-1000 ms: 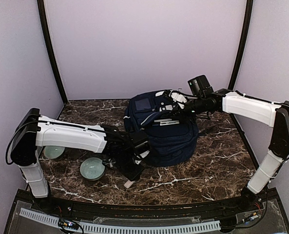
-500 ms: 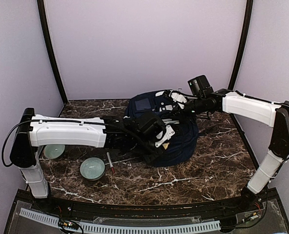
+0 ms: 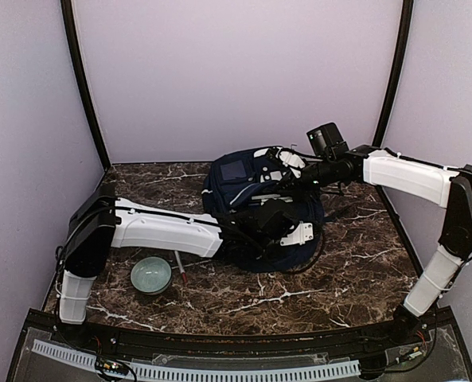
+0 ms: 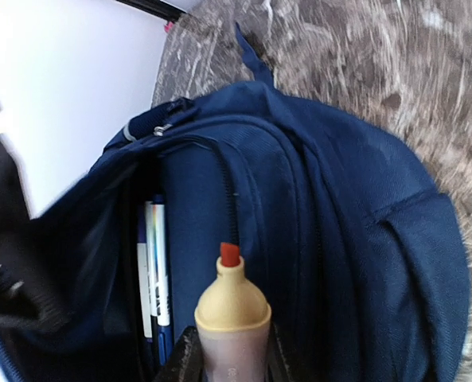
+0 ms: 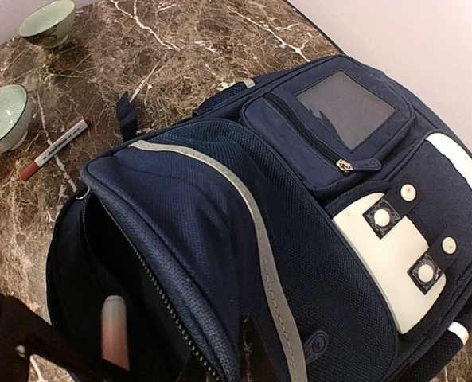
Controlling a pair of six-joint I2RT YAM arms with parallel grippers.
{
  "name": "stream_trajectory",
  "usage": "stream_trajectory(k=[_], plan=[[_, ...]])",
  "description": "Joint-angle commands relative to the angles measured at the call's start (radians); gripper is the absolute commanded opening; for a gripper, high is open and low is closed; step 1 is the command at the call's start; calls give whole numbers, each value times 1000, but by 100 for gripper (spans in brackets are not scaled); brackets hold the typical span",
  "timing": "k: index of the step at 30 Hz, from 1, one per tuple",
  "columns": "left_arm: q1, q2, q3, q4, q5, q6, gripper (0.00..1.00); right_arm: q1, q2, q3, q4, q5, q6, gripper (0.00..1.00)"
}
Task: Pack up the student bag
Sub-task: Place the pen in the second largest pocket of the bag.
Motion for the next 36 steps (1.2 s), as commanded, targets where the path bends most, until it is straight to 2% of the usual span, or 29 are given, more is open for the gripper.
stream_trajectory(k=[1,13,30,36], plan=[[12,35,59,129,-100,189,0,9,-56,25,42,-61,23,0],[52,143,147,152,-149,296,0,10,-55,21,45,-67,23,0],[125,234,204,149,-174,335,0,10,-51,23,44,-80,30,0],[146,260,219,174,-196,360,4,9,-52,24,44,-79,32,0]])
